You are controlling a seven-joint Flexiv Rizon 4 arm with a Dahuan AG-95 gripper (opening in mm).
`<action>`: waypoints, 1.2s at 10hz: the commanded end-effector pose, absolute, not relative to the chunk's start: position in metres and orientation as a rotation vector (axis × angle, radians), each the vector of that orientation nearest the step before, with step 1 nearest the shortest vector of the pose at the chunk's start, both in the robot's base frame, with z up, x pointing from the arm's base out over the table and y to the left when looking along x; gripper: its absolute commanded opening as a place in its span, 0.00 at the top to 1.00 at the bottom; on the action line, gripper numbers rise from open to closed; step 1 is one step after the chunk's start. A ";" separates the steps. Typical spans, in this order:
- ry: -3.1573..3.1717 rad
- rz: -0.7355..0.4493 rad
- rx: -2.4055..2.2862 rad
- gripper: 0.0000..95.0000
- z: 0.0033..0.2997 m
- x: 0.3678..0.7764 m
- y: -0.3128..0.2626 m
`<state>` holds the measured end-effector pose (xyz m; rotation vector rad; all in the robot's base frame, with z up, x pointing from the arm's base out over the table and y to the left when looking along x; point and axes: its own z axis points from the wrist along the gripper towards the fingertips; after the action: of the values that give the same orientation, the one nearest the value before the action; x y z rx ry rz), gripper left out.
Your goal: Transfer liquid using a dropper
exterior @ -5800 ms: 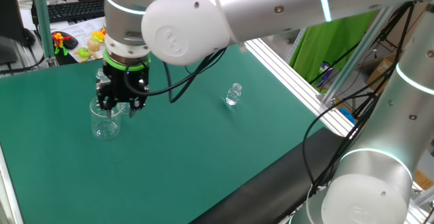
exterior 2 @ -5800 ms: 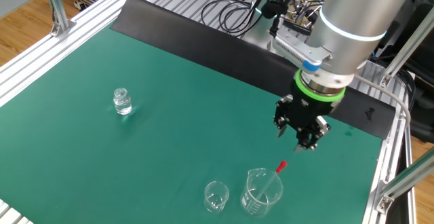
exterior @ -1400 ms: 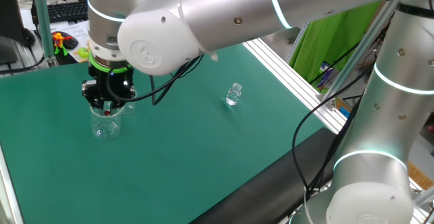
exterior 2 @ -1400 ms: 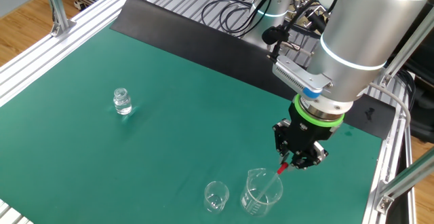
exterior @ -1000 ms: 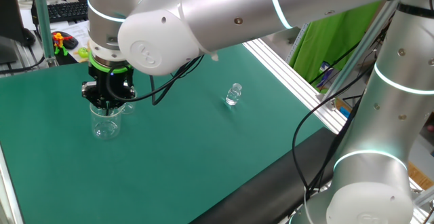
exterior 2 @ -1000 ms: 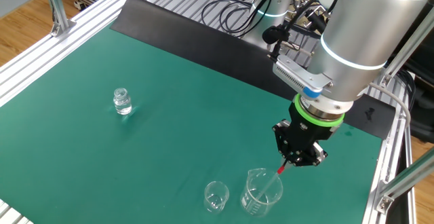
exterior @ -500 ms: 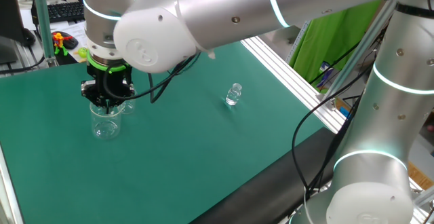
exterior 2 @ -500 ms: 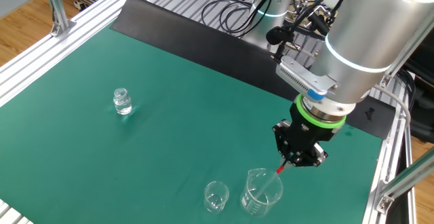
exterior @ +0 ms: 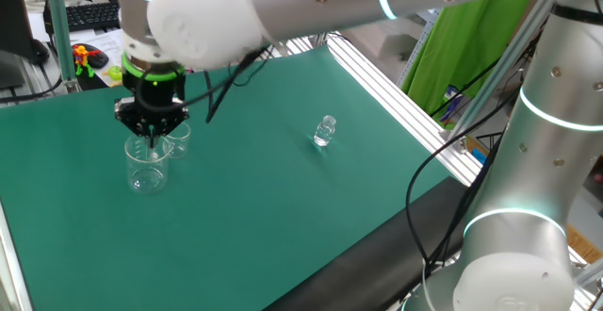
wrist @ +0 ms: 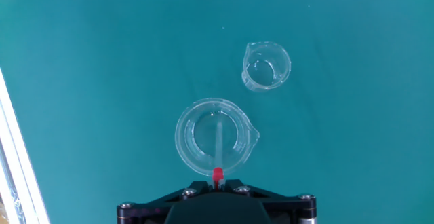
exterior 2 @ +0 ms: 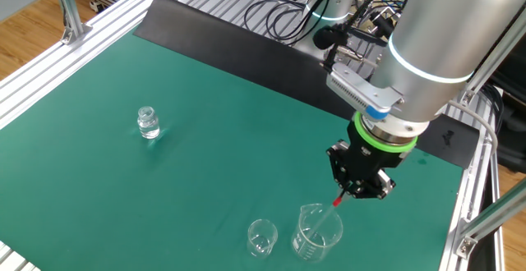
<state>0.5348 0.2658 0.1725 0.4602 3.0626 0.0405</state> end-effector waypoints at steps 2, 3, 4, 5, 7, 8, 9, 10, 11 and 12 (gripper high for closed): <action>3.101 0.038 0.447 1.00 0.191 0.534 0.262; 3.111 0.036 0.437 1.00 0.196 0.534 0.260; 3.131 0.037 0.418 1.00 0.209 0.532 0.256; 3.141 0.041 0.409 1.00 0.221 0.530 0.252; 3.157 0.046 0.387 1.00 0.241 0.525 0.245; 3.165 0.048 0.372 1.00 0.248 0.523 0.242; 3.176 0.049 0.351 1.00 0.258 0.519 0.237; 3.190 0.047 0.322 1.00 0.268 0.515 0.232; 3.195 0.049 0.302 1.00 0.276 0.511 0.227; 3.200 0.049 0.281 1.00 0.283 0.508 0.223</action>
<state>0.5079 0.2228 0.2843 0.2783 3.2027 0.0479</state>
